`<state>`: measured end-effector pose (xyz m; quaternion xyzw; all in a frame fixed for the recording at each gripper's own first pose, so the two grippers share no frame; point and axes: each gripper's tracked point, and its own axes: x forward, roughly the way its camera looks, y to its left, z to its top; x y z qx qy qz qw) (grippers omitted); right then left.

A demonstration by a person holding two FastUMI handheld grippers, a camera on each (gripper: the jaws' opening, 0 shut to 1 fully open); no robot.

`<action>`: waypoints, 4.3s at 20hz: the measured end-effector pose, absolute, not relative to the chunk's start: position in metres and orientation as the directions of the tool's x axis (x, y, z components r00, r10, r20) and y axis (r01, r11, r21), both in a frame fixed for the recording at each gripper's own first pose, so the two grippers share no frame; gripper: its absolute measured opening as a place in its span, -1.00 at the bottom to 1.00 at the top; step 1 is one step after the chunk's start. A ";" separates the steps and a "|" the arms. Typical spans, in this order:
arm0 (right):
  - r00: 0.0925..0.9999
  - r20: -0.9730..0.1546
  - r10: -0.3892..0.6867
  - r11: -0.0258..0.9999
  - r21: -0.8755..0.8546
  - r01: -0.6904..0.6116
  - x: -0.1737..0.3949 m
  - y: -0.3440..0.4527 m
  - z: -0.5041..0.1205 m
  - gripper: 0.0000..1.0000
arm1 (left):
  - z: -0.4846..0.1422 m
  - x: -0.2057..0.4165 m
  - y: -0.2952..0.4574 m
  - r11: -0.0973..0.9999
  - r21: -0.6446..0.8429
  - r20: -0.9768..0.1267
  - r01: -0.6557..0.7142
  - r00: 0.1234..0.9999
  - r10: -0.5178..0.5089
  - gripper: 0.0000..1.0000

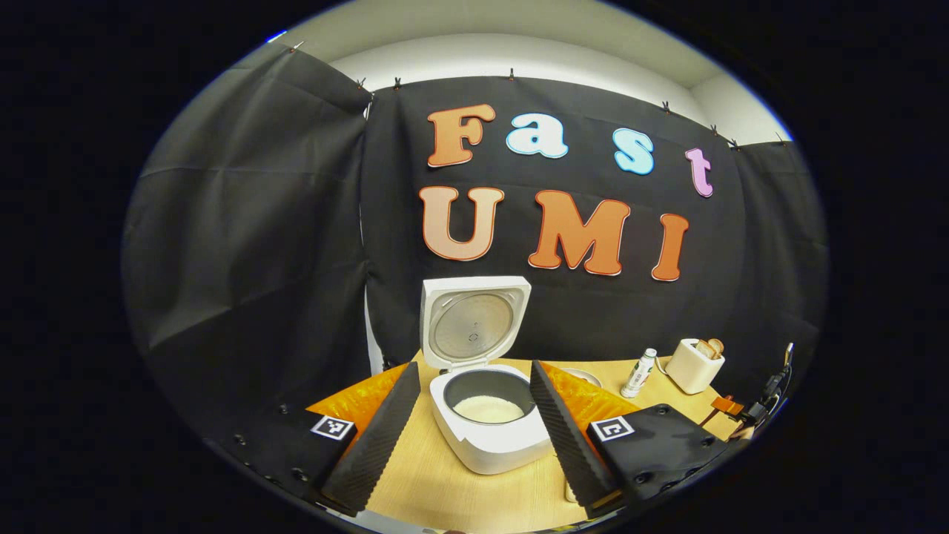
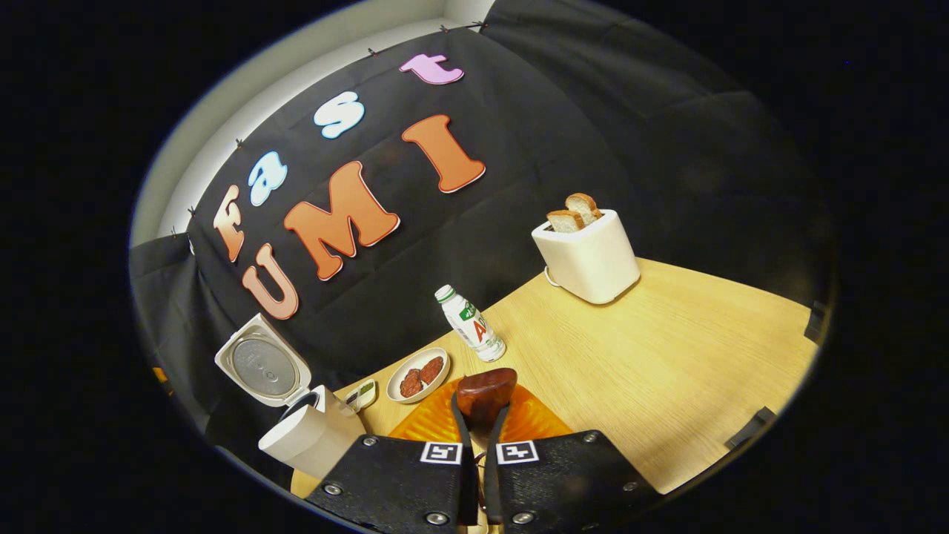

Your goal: Close the left gripper, press the button to open the rice cooker; take a wooden spoon from the chopstick holder with the right hand, scoop a spoonful of rice and pour it into the rice cooker, then put the wooden spoon back into the chopstick holder.

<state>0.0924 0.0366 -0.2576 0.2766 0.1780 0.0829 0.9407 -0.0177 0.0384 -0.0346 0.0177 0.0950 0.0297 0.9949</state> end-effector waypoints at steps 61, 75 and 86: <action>0.930 -0.346 0.125 0.944 0.329 -0.005 0.065 0.038 -0.120 0.89 | -0.051 0.382 0.060 0.999 -0.020 -0.404 -0.038 0.915 0.027 1.00; 0.928 -0.308 0.209 0.948 0.296 -0.115 0.060 0.053 -0.106 0.89 | -0.058 0.323 0.038 1.000 -0.027 -0.399 0.001 0.917 -0.012 1.00; 0.948 -0.222 0.228 0.969 0.145 -0.199 0.030 0.058 -0.060 0.89 | -0.129 0.234 -0.005 0.996 -0.066 -0.477 0.067 0.874 -0.090 1.00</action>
